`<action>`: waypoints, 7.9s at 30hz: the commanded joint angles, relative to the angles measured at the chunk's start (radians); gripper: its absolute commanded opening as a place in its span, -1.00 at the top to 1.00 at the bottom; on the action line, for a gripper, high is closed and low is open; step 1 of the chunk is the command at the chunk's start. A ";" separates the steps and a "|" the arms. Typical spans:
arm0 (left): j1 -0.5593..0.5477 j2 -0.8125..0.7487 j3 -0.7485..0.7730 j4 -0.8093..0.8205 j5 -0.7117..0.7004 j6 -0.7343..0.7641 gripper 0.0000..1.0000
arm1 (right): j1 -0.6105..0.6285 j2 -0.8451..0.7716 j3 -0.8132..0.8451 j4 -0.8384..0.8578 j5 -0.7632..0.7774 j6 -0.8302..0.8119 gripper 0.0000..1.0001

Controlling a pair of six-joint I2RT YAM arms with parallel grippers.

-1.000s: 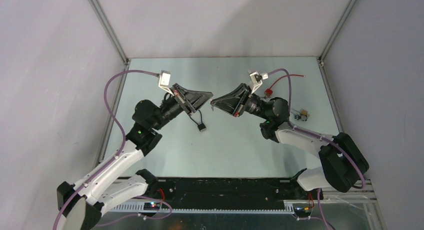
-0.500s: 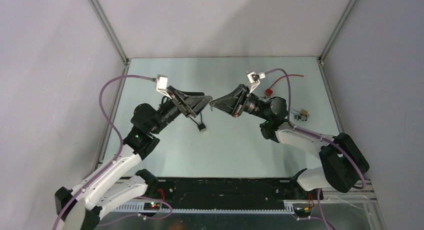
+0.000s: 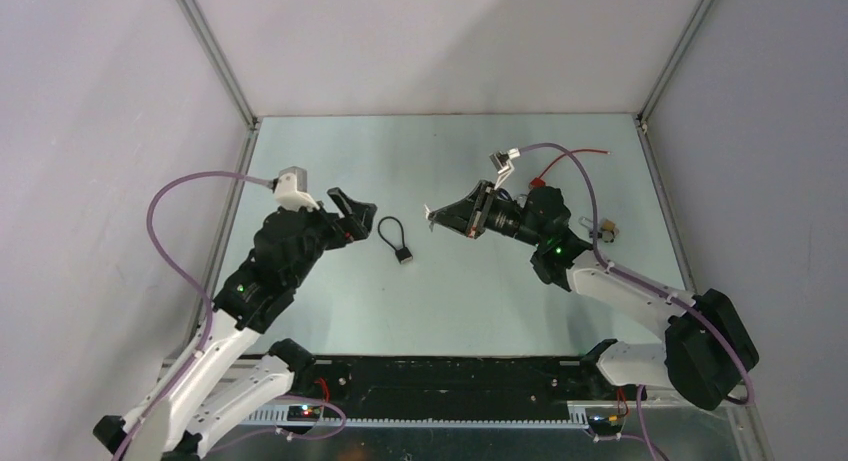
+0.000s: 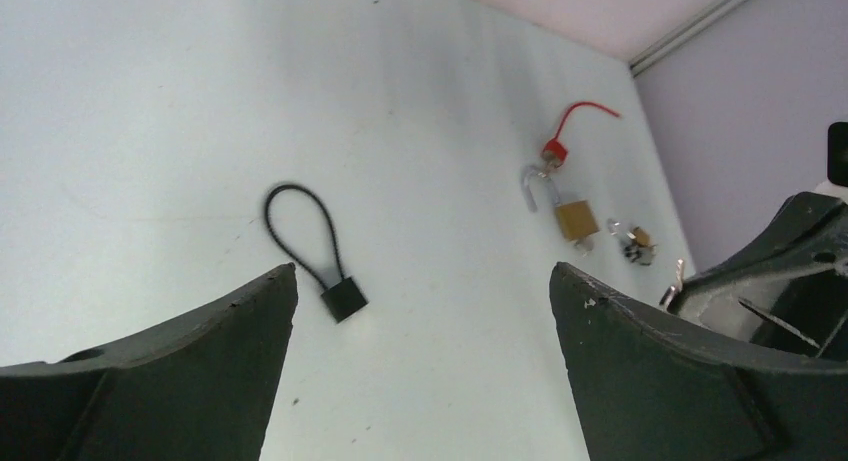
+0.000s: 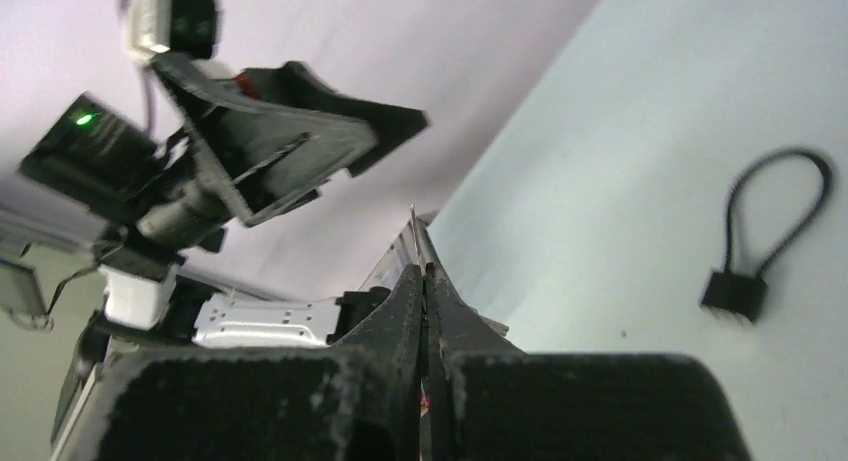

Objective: Unlock with the key

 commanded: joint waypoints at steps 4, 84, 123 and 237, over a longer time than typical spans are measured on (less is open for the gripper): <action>0.059 0.001 0.014 -0.233 -0.072 -0.060 -0.92 | 0.011 -0.054 0.021 -0.367 0.159 -0.001 1.00; 0.038 1.252 0.565 -0.513 0.104 -0.367 -0.20 | -0.115 -0.110 -0.151 -0.352 0.093 -0.076 1.00; 0.042 0.929 0.645 -0.514 0.150 -0.415 0.74 | 0.026 0.058 -0.048 -0.143 0.145 -0.108 1.00; -0.054 0.616 0.595 -0.503 0.245 -0.351 0.56 | 0.069 0.169 0.075 0.075 0.169 -0.217 1.00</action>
